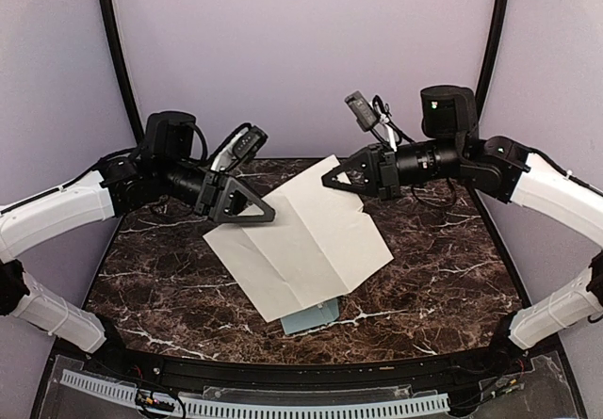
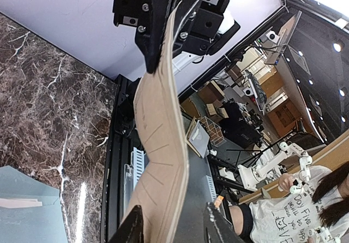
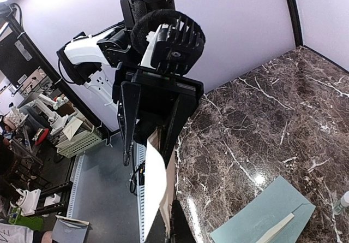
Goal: Place the letter into the envelope and seal it
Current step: Fold the letter.
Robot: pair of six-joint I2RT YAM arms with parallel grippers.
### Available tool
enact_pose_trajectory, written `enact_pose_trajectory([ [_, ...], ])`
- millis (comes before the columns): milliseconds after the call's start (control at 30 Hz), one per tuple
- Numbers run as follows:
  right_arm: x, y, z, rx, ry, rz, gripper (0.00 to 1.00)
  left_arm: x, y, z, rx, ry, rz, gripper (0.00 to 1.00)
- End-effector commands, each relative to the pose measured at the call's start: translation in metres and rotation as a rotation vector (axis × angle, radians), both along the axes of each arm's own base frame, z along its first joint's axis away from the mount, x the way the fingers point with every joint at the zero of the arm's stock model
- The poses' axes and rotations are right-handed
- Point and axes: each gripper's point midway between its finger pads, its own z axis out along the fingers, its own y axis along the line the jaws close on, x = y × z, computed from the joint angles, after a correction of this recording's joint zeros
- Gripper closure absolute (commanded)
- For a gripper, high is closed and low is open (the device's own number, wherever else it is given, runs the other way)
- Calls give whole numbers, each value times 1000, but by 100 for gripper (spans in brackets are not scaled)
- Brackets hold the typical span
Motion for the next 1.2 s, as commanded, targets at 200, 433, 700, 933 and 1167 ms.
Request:
enact_pose_trajectory([
  [200,10,-2,-1,9,3,-44,97,-4,2,8,-37,-29,1,89],
  [433,35,-22,-9,-61,-6,-222,36,1,3,26,-115,-86,61,100],
  [700,56,-61,-2,-100,-65,-446,5,9,3,24,-134,-85,126,100],
  [933,41,-43,-12,-114,-5,-332,5,25,0,16,-96,-89,210,100],
  [1167,13,-8,-25,-153,5,-231,17,39,-2,10,-74,-82,286,100],
])
